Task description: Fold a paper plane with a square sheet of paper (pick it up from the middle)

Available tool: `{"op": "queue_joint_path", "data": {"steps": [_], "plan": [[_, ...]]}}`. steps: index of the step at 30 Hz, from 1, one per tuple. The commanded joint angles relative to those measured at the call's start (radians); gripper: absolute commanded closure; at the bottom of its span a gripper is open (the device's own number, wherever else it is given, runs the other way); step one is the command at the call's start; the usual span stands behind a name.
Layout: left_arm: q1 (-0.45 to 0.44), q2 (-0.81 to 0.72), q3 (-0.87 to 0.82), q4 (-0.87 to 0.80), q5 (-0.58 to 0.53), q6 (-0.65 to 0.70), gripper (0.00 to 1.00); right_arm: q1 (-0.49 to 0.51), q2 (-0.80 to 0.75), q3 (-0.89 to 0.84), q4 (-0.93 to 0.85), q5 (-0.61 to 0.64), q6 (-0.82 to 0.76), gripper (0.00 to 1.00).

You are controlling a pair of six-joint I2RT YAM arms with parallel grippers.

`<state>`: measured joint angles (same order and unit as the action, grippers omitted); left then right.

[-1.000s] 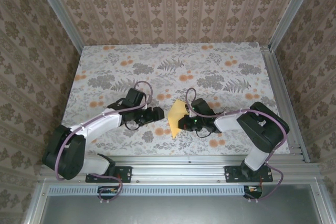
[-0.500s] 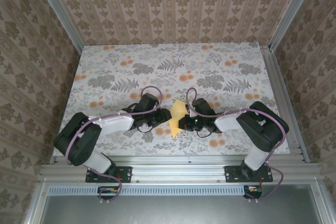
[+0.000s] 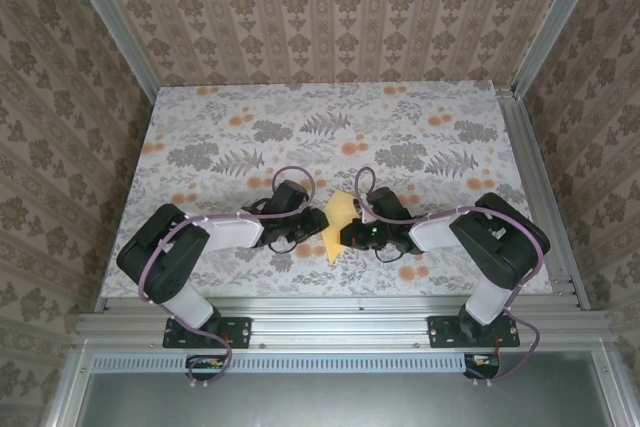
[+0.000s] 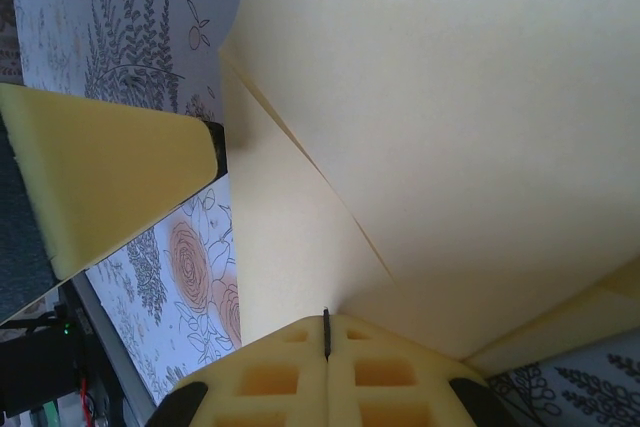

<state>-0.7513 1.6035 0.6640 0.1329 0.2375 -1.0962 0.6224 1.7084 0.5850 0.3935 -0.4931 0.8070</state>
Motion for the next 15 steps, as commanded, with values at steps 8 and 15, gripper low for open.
{"op": "queue_joint_path", "data": {"steps": [8,15], "plan": [[-0.002,0.036,0.078,0.032,0.012,0.028,0.69,-0.009,0.033,-0.031,-0.059,0.014,-0.037,1.00],[-0.003,0.029,0.078,-0.014,0.014,0.054,0.78,-0.013,0.034,-0.027,-0.061,0.009,-0.039,1.00]]}}
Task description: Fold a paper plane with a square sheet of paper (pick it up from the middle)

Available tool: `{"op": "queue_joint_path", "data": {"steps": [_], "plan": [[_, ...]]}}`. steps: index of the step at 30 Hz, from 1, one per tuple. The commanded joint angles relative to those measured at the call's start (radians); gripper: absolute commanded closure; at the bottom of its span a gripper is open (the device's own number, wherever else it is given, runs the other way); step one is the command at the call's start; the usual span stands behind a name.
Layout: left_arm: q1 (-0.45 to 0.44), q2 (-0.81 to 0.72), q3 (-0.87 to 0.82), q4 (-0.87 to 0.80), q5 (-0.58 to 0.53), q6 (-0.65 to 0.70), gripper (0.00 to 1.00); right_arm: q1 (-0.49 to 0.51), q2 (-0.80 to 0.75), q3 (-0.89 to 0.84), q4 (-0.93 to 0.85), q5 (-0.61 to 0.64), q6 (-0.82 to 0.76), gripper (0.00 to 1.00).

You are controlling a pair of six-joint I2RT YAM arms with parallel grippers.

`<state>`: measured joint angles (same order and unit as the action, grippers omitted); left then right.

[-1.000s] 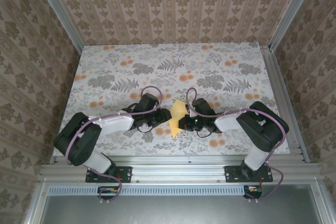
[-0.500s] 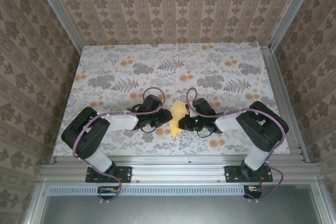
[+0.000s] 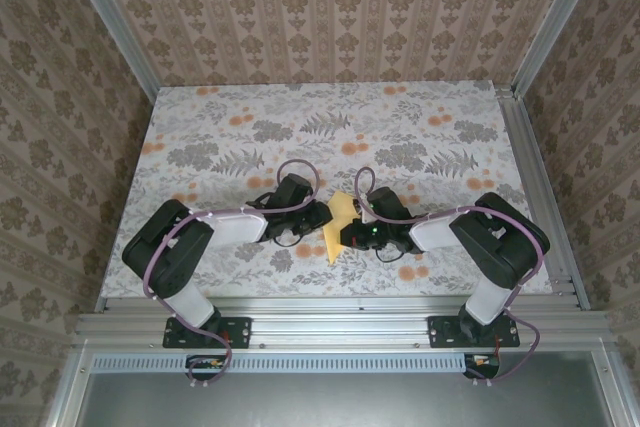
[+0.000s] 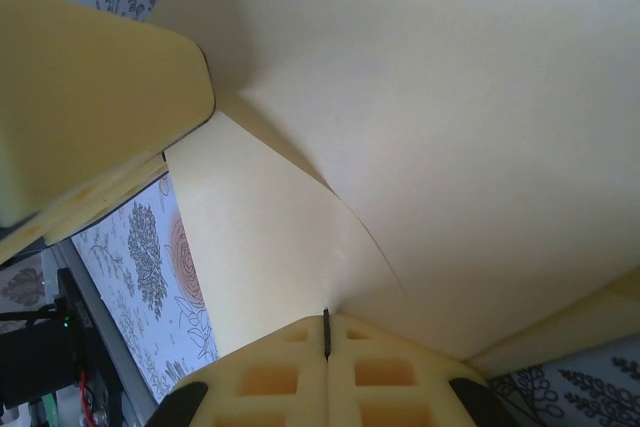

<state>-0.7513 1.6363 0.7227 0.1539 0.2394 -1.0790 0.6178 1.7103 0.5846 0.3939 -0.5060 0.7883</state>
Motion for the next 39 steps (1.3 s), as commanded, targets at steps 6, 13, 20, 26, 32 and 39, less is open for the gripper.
{"op": "queue_joint_path", "data": {"steps": [6,13,20,26,32,39], "plan": [[-0.006,-0.003,0.050,-0.122,0.006,0.089,0.93,-0.010,0.008,-0.016,-0.074,0.029,-0.019,1.00],[-0.022,-0.004,0.095,-0.233,-0.033,0.156,0.97,-0.010,-0.050,-0.012,-0.103,0.061,-0.017,1.00],[-0.041,-0.001,0.136,-0.313,-0.069,0.198,0.97,-0.010,-0.105,-0.023,-0.159,0.114,-0.030,0.98],[-0.057,0.002,0.156,-0.326,-0.082,0.203,0.94,-0.010,-0.056,-0.013,-0.135,0.089,-0.025,0.99],[-0.068,0.001,0.183,-0.357,-0.090,0.219,0.90,-0.010,-0.022,0.004,-0.150,0.102,-0.035,0.99],[-0.080,0.014,0.214,-0.391,-0.092,0.244,0.91,-0.009,-0.015,0.000,-0.158,0.109,-0.043,1.00]]}}
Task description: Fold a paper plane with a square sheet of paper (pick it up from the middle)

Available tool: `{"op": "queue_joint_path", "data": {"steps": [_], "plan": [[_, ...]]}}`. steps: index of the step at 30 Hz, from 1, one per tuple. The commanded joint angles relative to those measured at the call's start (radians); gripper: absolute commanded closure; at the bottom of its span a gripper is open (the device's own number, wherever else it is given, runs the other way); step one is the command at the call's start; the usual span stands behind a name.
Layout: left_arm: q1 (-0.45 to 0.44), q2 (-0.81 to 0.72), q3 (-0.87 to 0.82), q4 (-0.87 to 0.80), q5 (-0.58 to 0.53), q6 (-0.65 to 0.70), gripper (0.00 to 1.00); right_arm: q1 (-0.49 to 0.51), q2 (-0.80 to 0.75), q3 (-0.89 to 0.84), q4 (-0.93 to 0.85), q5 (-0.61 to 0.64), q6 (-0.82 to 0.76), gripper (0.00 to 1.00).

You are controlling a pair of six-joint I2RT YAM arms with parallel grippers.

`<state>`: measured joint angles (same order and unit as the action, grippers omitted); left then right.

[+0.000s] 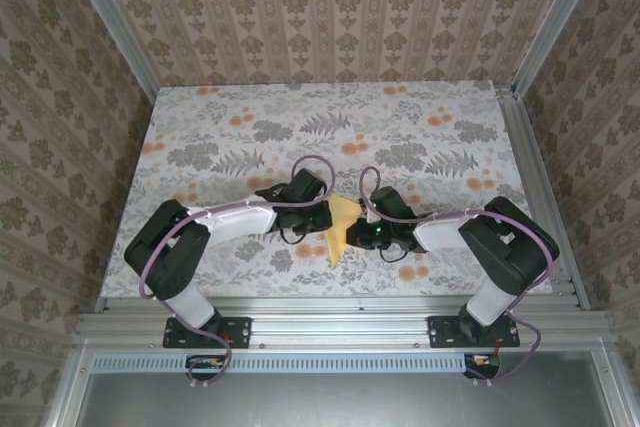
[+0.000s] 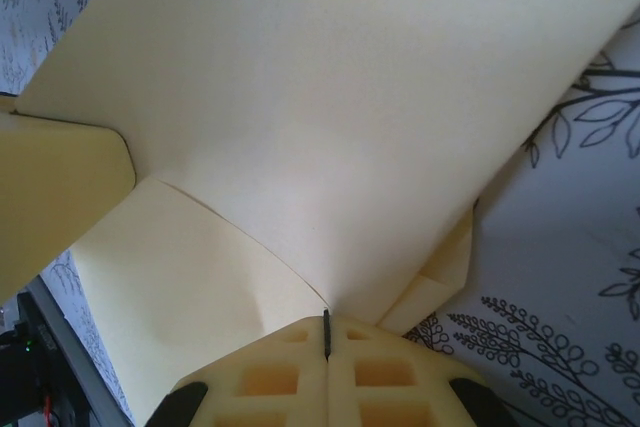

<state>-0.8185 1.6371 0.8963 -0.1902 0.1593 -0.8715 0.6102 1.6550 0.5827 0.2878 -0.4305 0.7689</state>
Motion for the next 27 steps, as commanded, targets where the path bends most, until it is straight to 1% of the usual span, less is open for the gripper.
{"op": "queue_joint_path", "data": {"steps": [1,4,5,7,8,9,21,27], "plan": [[-0.016,0.014,0.047,-0.053,-0.014,0.042,0.92,-0.002,0.043,0.001,-0.053,0.035,-0.024,1.00],[-0.025,0.025,0.072,-0.078,-0.024,0.061,0.95,-0.001,0.048,0.002,-0.049,0.034,-0.027,1.00],[-0.027,0.026,0.080,-0.091,-0.031,0.068,0.93,-0.002,0.050,0.002,-0.050,0.032,-0.026,1.00],[-0.030,0.030,0.089,-0.111,-0.036,0.073,0.81,-0.002,0.055,0.002,-0.050,0.035,-0.029,1.00],[-0.030,0.027,0.084,-0.111,-0.036,0.073,0.78,-0.002,0.055,0.002,-0.050,0.033,-0.029,1.00],[-0.030,0.021,0.080,-0.110,-0.038,0.070,0.78,-0.002,0.058,0.002,-0.050,0.033,-0.029,1.00],[-0.044,-0.076,-0.005,-0.100,-0.050,0.042,0.76,-0.002,0.082,0.003,-0.036,0.028,-0.028,1.00],[-0.049,-0.066,-0.014,-0.093,-0.022,0.040,0.85,-0.002,0.087,0.005,-0.033,0.029,-0.025,1.00]]}}
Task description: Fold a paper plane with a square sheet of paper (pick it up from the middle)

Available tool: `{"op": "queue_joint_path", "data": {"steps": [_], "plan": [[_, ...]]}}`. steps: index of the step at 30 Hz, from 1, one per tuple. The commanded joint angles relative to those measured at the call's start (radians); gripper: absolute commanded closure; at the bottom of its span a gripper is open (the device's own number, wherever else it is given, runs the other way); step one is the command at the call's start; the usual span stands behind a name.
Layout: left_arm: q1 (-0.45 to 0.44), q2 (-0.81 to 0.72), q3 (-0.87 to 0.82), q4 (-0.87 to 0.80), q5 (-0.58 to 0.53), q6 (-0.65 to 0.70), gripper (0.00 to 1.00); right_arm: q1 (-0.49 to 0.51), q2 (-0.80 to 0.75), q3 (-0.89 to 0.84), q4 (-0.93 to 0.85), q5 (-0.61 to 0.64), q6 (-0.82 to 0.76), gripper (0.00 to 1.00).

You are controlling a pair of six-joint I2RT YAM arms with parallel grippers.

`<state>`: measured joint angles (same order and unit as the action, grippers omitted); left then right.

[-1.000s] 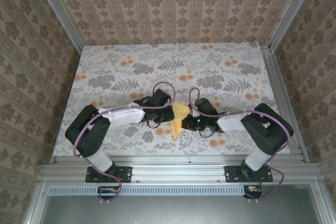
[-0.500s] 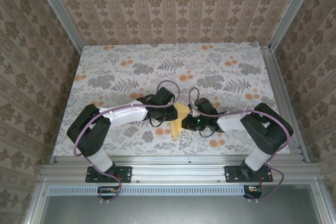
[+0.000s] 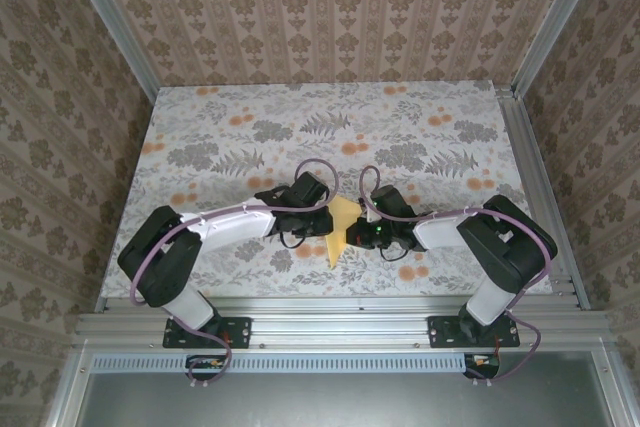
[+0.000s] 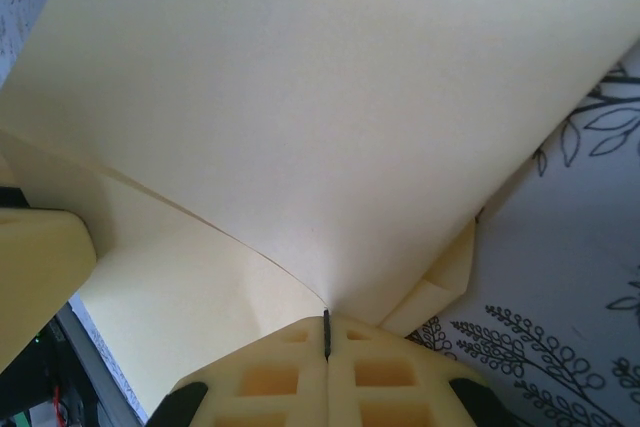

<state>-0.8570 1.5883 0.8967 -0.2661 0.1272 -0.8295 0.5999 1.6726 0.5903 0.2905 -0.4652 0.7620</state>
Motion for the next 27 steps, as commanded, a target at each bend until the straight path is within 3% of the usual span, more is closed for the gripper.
{"op": "queue_joint_path", "data": {"steps": [1,7,27], "plan": [[-0.013,-0.014,-0.015,-0.016,0.011,-0.002,0.86,0.008,0.070,-0.004,-0.036,0.063,-0.018,1.00],[-0.031,0.005,-0.015,-0.028,0.010,-0.001,1.00,0.008,0.069,-0.014,-0.027,0.061,-0.018,1.00],[-0.048,0.093,0.086,-0.018,0.025,0.003,1.00,0.005,0.075,-0.029,-0.001,0.051,-0.014,1.00]]}}
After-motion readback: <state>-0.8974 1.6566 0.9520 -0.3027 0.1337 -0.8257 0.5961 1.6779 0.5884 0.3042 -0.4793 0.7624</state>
